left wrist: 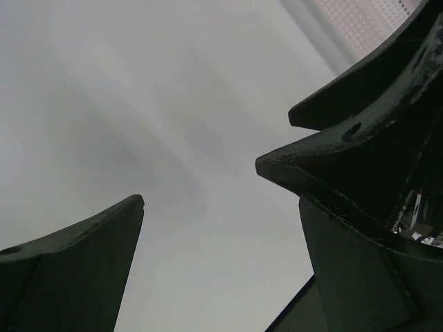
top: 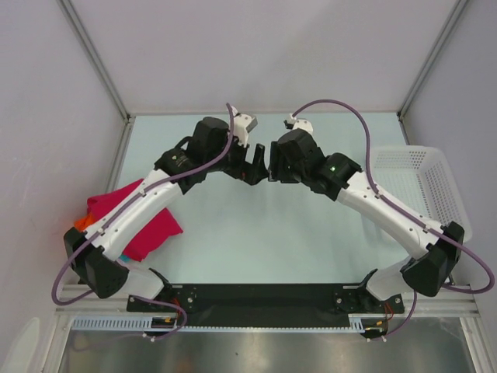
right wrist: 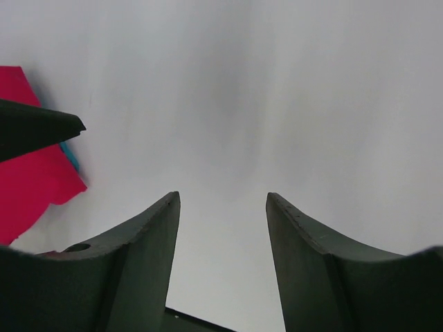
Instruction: Fold and stack the t-shirts
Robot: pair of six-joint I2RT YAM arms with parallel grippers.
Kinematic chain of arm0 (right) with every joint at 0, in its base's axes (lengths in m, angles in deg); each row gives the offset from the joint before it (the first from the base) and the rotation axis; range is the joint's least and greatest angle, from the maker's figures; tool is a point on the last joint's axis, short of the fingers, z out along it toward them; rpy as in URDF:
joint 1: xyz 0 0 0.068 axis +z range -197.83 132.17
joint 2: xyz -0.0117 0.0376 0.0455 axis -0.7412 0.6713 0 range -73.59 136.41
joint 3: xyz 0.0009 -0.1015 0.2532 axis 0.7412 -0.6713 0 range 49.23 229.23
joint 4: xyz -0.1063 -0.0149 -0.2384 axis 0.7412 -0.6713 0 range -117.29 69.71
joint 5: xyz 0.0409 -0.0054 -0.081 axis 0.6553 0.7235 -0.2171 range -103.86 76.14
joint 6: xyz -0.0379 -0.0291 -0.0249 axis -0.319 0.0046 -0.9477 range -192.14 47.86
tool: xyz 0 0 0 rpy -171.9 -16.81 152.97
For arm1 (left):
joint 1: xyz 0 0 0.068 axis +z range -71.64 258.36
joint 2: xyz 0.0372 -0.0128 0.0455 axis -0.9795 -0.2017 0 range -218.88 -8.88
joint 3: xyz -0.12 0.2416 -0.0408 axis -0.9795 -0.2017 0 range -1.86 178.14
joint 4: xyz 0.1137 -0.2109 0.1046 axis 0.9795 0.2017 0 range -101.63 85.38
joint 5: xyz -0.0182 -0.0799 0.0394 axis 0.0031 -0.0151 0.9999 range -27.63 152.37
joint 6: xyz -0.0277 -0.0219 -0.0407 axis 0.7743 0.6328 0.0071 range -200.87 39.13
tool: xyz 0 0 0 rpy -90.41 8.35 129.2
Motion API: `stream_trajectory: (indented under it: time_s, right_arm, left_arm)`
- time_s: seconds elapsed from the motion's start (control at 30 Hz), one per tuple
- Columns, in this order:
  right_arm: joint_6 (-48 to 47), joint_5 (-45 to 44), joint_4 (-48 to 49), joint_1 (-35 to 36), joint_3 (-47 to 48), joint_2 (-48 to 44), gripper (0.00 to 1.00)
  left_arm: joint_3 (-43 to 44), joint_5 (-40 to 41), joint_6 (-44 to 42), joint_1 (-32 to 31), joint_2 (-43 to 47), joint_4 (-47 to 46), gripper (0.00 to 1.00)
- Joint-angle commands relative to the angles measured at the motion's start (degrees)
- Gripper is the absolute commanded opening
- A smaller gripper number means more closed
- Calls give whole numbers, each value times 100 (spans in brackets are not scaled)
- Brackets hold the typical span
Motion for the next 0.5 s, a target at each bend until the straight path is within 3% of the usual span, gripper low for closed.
stream_trajectory:
  time_s: [0.0,0.2,0.47]
  right_arm:
    - [316,-315,803,98,-63,-293,59]
    - [326,-518,884,239,208,-276,59]
    - [352,-1194,313,572,833,-135,59]
  left_arm:
    - [347,65,125,-17,395,-164,100]
    - [962,49,309,-35,737,31,100]
    - [973,-259,520,-43,966,-171,100]
